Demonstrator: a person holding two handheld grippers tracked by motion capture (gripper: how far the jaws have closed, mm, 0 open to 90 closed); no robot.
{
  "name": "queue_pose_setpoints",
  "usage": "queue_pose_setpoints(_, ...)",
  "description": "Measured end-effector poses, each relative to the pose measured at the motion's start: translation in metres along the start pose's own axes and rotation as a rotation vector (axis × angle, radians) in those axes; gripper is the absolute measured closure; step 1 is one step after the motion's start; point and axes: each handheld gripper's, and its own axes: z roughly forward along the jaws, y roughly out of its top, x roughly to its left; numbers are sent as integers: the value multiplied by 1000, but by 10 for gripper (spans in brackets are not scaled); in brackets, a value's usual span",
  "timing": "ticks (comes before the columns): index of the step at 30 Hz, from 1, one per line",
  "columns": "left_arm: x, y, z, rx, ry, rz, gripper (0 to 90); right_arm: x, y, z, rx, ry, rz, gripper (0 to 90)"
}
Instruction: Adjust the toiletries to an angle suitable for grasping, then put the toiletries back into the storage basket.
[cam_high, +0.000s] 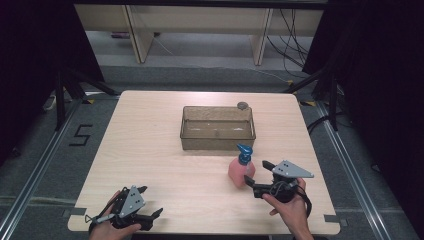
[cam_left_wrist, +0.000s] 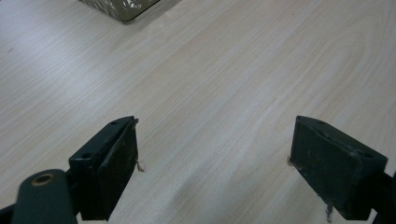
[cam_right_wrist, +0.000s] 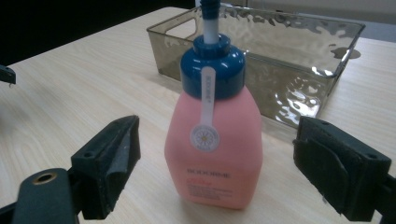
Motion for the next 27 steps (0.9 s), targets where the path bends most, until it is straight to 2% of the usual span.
queue_pose_setpoints(1,0,1,-2,15,0,18,148,4,0,1,0,5,26,160)
queue_pose_setpoints(3,0,2,-2,10,-1,18,148,4,2,2,8,5,-11,163)
queue_pose_setpoints(6,1,1,-3,17,4,21,148,7,3,3,19,9,10,163)
queue_pose_setpoints(10,1,0,-2,6,4,10,148,5,6,8,8,-2,-20,163)
queue_pose_setpoints(14,1,1,-2,6,5,13,148,6,10,12,-7,7,-8,163)
queue_pose_setpoints(19,1,1,-3,19,6,25,148,5,14,15,-1,5,-31,163)
queue_pose_setpoints(22,0,0,-3,7,4,17,148,5,17,17,6,4,-20,163)
queue_pose_setpoints(24,0,1,-4,4,11,21,148,5,18,20,9,-1,-31,163)
queue_pose_setpoints(25,-1,2,-5,-1,6,35,148,5,19,22,10,0,-23,164)
queue_pose_setpoints(27,-2,3,-6,-9,-5,28,148,5,19,24,17,-3,-14,164)
